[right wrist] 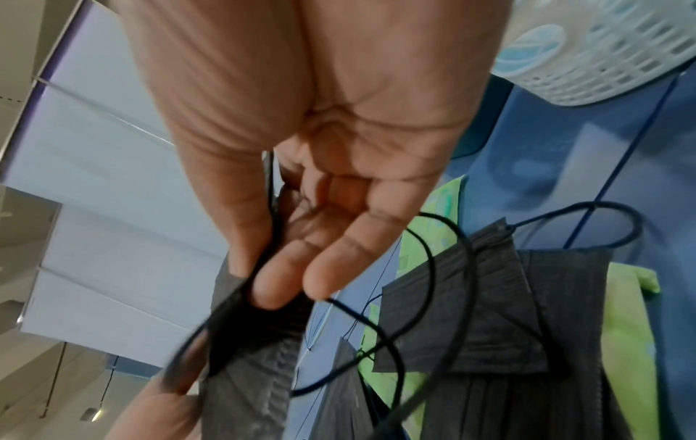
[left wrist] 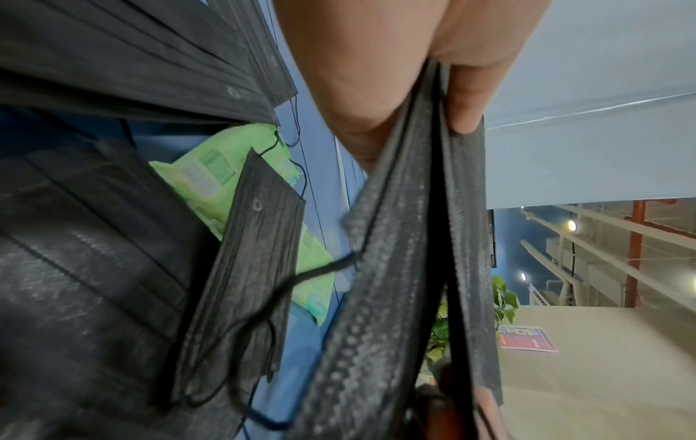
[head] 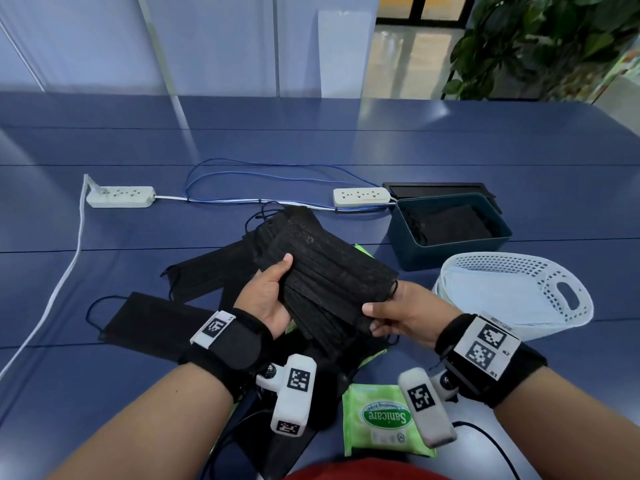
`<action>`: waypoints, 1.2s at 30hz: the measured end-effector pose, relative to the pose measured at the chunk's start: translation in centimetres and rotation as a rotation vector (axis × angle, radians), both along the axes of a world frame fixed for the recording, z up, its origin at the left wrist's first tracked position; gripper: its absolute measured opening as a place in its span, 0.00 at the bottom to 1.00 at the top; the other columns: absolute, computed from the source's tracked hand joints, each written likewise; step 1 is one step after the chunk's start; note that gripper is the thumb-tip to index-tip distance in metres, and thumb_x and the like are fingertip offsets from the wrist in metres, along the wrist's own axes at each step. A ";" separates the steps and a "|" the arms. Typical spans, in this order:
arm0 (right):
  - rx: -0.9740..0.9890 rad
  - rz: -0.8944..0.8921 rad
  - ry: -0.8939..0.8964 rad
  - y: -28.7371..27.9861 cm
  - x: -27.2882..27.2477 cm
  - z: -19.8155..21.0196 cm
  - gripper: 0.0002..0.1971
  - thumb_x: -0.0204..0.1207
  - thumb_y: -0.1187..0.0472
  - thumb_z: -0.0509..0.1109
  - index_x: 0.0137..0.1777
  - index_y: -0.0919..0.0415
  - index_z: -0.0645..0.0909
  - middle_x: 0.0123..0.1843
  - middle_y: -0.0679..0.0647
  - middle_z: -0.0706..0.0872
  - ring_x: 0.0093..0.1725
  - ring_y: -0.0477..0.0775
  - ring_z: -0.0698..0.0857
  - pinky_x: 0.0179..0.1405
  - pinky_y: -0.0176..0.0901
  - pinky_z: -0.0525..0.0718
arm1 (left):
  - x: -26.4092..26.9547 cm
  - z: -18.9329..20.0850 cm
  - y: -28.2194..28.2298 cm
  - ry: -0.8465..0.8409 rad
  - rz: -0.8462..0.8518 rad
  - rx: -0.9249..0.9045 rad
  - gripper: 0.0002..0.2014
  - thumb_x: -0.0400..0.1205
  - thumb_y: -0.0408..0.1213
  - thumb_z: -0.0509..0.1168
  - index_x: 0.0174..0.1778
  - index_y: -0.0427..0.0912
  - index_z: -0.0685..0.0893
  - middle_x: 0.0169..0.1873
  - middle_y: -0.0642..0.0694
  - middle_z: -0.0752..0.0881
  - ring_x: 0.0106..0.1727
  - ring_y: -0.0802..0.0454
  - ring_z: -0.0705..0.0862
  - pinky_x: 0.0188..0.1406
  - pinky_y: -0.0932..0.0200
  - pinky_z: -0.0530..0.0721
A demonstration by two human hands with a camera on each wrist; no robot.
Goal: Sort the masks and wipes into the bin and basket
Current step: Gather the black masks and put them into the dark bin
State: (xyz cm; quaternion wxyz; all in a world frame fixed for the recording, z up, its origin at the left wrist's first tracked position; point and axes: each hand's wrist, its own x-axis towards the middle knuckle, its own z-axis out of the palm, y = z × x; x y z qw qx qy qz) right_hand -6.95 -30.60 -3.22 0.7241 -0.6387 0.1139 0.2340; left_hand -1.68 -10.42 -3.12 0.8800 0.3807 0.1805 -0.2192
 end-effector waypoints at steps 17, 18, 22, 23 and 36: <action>-0.001 -0.049 0.037 1.3 1.0 -1.4 0.13 0.80 0.70 0.63 0.37 0.56 0.68 0.35 0.54 0.72 0.37 0.50 0.74 0.40 0.50 0.84 | -0.7 -1.4 -0.3 -0.353 -0.253 0.253 0.18 0.74 0.32 0.69 0.61 0.41 0.81 0.51 0.45 0.89 0.51 0.53 0.88 0.51 0.61 0.87; -0.056 -0.028 0.082 1.6 0.9 -2.2 0.13 0.80 0.69 0.64 0.37 0.56 0.67 0.37 0.54 0.72 0.39 0.50 0.74 0.43 0.51 0.83 | -0.9 -2.0 -0.2 -0.353 -0.295 0.281 0.21 0.73 0.31 0.72 0.63 0.38 0.80 0.55 0.41 0.88 0.54 0.50 0.87 0.55 0.59 0.86; -0.392 0.170 0.158 1.9 0.8 -4.0 0.08 0.78 0.63 0.69 0.44 0.56 0.71 0.46 0.53 0.75 0.48 0.51 0.79 0.46 0.45 0.83 | -1.4 -3.8 -0.1 -0.339 -0.412 0.468 0.17 0.75 0.25 0.71 0.61 0.37 0.81 0.57 0.37 0.86 0.59 0.44 0.84 0.57 0.57 0.83; -0.456 0.175 0.127 1.7 1.0 -3.8 0.10 0.76 0.61 0.71 0.49 0.55 0.71 0.48 0.52 0.78 0.50 0.51 0.80 0.46 0.44 0.83 | -1.4 -4.0 0.0 -0.332 -0.419 0.506 0.15 0.77 0.24 0.70 0.58 0.39 0.82 0.56 0.38 0.86 0.58 0.44 0.84 0.56 0.58 0.83; -0.582 0.280 -0.293 0.4 0.4 1.2 0.49 0.69 0.65 0.78 0.80 0.43 0.48 0.78 0.46 0.62 0.78 0.43 0.62 0.67 0.34 0.64 | -1.9 -2.0 1.9 -0.624 -0.668 0.639 0.30 0.61 0.40 0.79 0.58 0.40 0.79 0.47 0.45 0.86 0.50 0.55 0.85 0.56 0.56 0.83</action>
